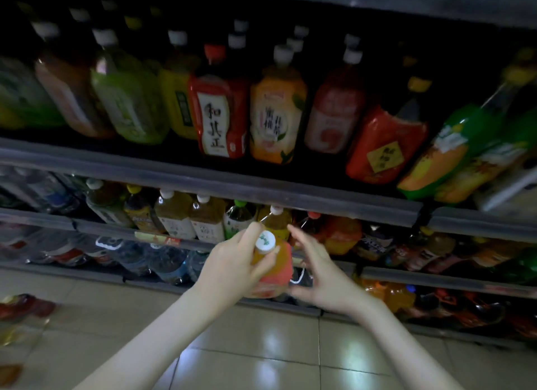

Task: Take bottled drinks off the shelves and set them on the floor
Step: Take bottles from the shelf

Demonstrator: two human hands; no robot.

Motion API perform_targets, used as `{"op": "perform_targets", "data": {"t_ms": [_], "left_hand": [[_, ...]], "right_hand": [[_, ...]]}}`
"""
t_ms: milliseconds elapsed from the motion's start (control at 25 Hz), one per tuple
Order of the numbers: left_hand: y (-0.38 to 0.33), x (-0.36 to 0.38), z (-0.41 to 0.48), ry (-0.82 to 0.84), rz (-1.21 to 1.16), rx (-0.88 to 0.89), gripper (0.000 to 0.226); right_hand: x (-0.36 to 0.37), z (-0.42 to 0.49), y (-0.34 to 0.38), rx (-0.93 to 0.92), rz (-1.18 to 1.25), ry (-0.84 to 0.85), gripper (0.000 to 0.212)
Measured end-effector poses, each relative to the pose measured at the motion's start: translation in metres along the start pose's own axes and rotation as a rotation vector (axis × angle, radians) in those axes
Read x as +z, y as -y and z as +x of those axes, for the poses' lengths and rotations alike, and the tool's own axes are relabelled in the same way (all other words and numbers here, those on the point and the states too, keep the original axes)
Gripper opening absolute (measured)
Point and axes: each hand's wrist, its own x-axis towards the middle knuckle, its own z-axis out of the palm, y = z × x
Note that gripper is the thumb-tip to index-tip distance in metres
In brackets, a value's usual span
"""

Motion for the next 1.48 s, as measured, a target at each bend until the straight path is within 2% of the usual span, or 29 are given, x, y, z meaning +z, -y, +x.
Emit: {"op": "perform_targets", "data": {"t_ms": [80, 200, 280, 360, 440, 520, 680, 800, 920, 1120, 1240, 1320, 1360, 1440, 1480], "left_hand": [[-0.027, -0.029, 0.030, -0.015, -0.025, 0.036, 0.025], [-0.066, -0.066, 0.074, -0.055, -0.068, 0.068, 0.026], [-0.082, -0.081, 0.097, -0.103, -0.027, 0.176, 0.028], [-0.087, -0.082, 0.112, -0.165, 0.010, 0.330, 0.029], [-0.082, -0.072, 0.124, -0.226, 0.032, 0.443, 0.032], [-0.072, -0.053, 0.135, -0.235, 0.034, 0.476, 0.033], [-0.051, -0.014, 0.158, -0.178, 0.005, 0.411, 0.035], [-0.046, 0.008, 0.172, -0.167, 0.002, 0.344, 0.037], [-0.047, 0.021, 0.186, -0.174, -0.002, 0.183, 0.040], [-0.026, 0.044, 0.183, -0.031, 0.133, 0.070, 0.049], [-0.022, 0.047, 0.174, 0.002, 0.132, 0.058, 0.054], [-0.016, 0.042, 0.174, -0.123, 0.216, 0.027, 0.048], [-0.011, 0.036, 0.176, -0.195, 0.273, -0.008, 0.049], [0.004, 0.019, 0.182, -0.258, 0.384, -0.096, 0.056], [0.014, 0.012, 0.185, -0.258, 0.429, -0.131, 0.062]], "right_hand": [[-0.014, -0.011, 0.044, -0.067, 0.003, -0.055, 0.108], [-0.043, -0.015, 0.096, -0.166, 0.008, -0.351, 0.094], [-0.062, -0.017, 0.116, -0.222, 0.014, -0.497, 0.083], [-0.078, -0.014, 0.120, -0.319, -0.063, -0.642, 0.080], [-0.095, 0.001, 0.110, -0.379, -0.169, -0.690, 0.084], [-0.104, 0.020, 0.094, -0.374, -0.213, -0.692, 0.084], [-0.103, 0.045, 0.066, -0.229, -0.218, -0.712, 0.081], [-0.109, 0.056, 0.053, -0.125, -0.427, -0.820, 0.088], [-0.116, 0.072, 0.053, -0.011, -0.671, -0.980, 0.086], [-0.127, 0.092, 0.046, 0.059, -0.776, -1.067, 0.069], [-0.120, 0.098, 0.043, 0.102, -0.830, -1.091, 0.077], [-0.110, 0.097, 0.050, 0.047, -0.825, -1.145, 0.082], [-0.106, 0.097, 0.057, -0.053, -0.769, -1.135, 0.081], [-0.101, 0.102, 0.081, -0.278, -0.548, -1.010, 0.075], [-0.099, 0.109, 0.098, -0.307, -0.405, -0.916, 0.075]]}}
